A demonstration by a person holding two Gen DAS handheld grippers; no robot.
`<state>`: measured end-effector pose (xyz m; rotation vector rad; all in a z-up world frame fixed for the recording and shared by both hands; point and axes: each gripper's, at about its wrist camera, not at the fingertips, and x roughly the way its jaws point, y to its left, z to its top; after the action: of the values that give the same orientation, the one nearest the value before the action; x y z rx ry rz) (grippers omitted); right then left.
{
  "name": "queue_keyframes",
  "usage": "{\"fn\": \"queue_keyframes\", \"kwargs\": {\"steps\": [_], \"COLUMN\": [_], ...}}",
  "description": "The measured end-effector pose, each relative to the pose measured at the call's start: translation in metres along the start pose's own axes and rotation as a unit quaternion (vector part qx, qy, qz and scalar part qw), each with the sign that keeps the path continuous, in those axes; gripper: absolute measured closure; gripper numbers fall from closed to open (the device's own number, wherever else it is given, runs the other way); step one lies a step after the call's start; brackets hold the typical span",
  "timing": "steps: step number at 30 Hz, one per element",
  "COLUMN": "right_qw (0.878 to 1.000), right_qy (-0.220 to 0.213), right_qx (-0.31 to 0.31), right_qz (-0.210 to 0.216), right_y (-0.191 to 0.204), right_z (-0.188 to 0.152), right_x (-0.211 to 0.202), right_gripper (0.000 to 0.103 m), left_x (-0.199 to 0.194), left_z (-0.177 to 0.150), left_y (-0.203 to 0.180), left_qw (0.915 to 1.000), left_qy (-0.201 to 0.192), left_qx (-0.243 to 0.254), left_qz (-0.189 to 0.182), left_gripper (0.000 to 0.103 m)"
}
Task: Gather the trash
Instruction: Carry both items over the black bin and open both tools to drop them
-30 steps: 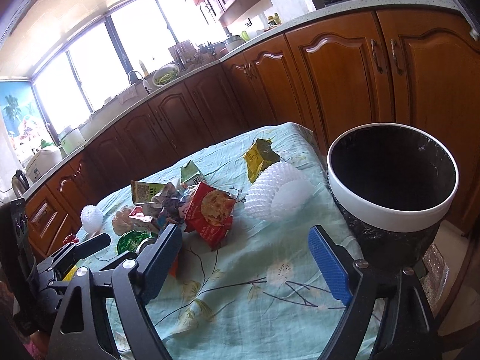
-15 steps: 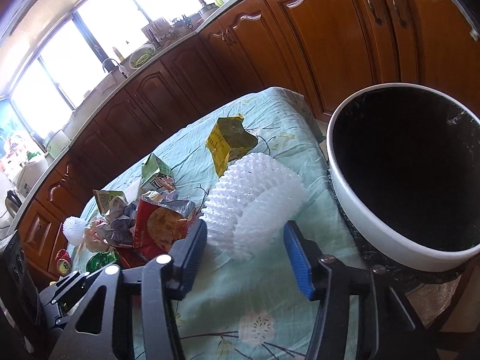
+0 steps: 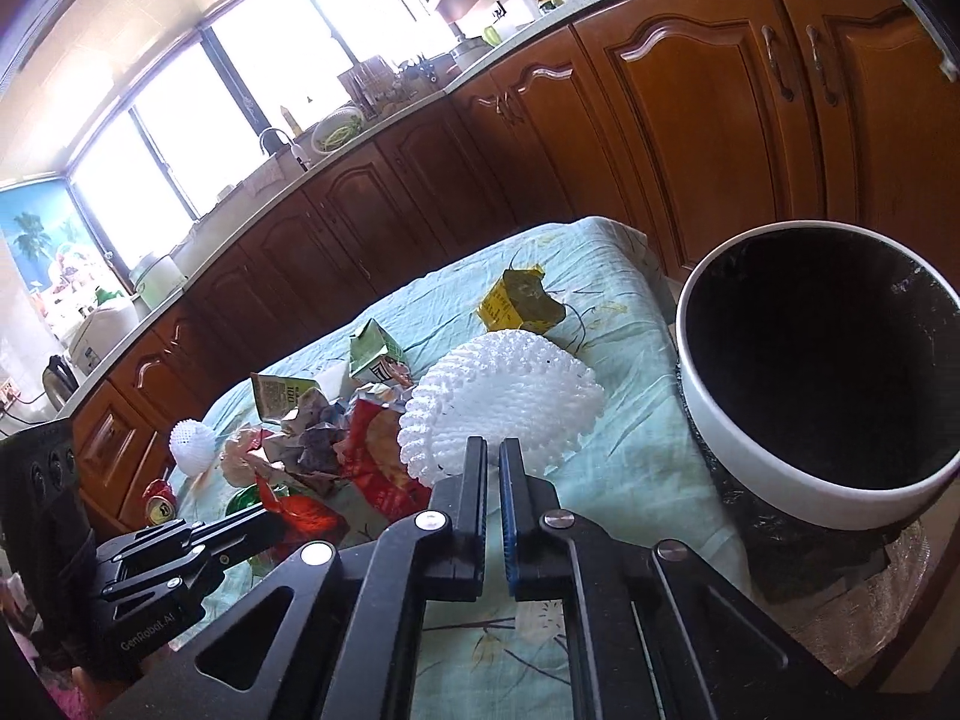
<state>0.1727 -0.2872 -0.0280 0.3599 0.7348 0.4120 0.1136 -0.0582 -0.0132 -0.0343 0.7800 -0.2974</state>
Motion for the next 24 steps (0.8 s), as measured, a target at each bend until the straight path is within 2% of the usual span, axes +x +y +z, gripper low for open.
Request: {"fn": "queue_keyframes", "kwargs": {"steps": [6, 11, 17, 24], "right_qw": [1.000, 0.999, 0.996, 0.994], "right_qy": [-0.026, -0.045, -0.062, -0.059], "right_qx": [-0.002, 0.008, 0.027, 0.035], "right_qz": [-0.009, -0.029, -0.056, -0.086], "right_y": [-0.005, -0.024, -0.058, -0.090], "right_z": [0.005, 0.011, 0.021, 0.037], "right_x": [-0.030, -0.051, -0.072, -0.077], "right_gripper": [0.099, 0.099, 0.099, 0.099], "left_x": [-0.019, -0.018, 0.002, 0.038], "left_z": [0.013, 0.025, 0.047, 0.082], "left_y": [-0.009, -0.029, -0.066, -0.106], "left_qw": [0.9992, 0.9980, 0.9953, 0.9910], "left_qy": [-0.026, -0.033, -0.034, -0.019], "left_qx": [0.003, 0.016, 0.044, 0.061], "left_qz": [-0.029, -0.052, -0.079, -0.118], "left_gripper": [0.097, 0.097, 0.097, 0.097]}}
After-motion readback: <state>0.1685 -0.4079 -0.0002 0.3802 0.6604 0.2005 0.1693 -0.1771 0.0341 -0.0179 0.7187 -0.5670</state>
